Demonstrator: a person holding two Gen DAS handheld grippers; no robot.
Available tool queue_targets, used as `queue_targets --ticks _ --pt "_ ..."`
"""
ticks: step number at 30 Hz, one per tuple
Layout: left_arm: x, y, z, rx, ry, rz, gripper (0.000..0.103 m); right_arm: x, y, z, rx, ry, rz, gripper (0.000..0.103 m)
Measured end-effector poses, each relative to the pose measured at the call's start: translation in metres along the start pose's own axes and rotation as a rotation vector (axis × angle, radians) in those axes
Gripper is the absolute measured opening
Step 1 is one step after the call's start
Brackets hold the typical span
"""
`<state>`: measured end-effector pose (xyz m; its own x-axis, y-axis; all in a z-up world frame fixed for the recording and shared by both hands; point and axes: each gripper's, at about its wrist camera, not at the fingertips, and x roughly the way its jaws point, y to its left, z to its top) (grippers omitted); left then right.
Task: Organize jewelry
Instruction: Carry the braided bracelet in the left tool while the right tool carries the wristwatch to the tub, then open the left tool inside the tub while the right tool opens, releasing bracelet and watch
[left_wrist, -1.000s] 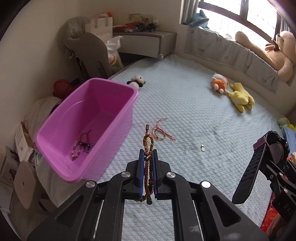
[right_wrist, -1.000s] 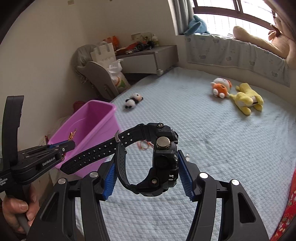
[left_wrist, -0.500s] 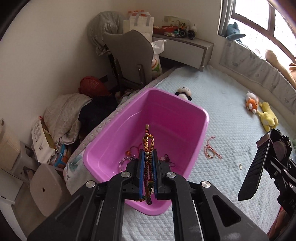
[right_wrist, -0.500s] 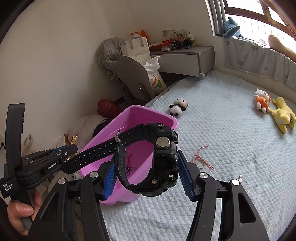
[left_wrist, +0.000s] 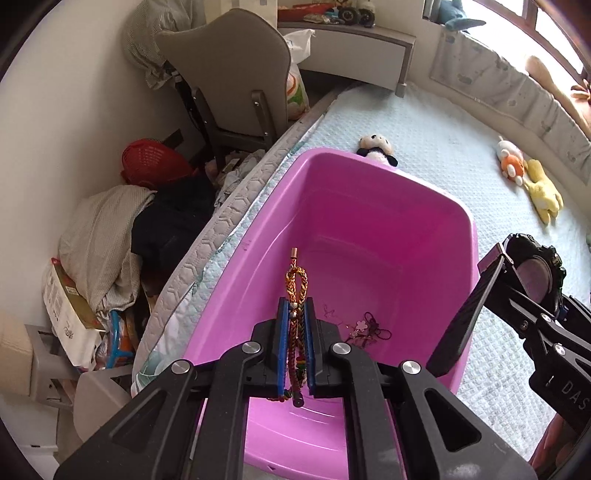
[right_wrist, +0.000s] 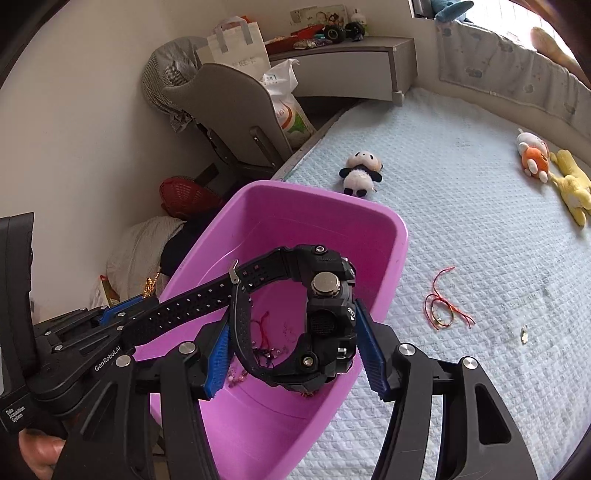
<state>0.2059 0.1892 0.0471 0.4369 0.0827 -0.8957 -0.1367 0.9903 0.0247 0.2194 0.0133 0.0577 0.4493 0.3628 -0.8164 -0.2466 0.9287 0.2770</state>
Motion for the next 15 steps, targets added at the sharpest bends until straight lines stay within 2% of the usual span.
queue_targets --ticks 6,13,14,15 --pt "0.034 0.009 0.002 -0.045 0.084 -0.009 0.008 0.040 0.005 0.014 -0.011 0.071 -0.015 0.057" --pt "0.060 0.014 0.000 -0.052 0.152 0.016 0.009 0.074 0.005 0.022 -0.024 0.154 -0.054 0.058" --pt "0.061 0.014 0.000 -0.046 0.156 0.018 0.011 0.076 0.005 0.021 -0.024 0.166 -0.058 0.059" --pt "0.061 0.014 0.001 -0.040 0.153 0.022 0.023 0.080 0.004 0.023 -0.024 0.177 -0.068 0.059"
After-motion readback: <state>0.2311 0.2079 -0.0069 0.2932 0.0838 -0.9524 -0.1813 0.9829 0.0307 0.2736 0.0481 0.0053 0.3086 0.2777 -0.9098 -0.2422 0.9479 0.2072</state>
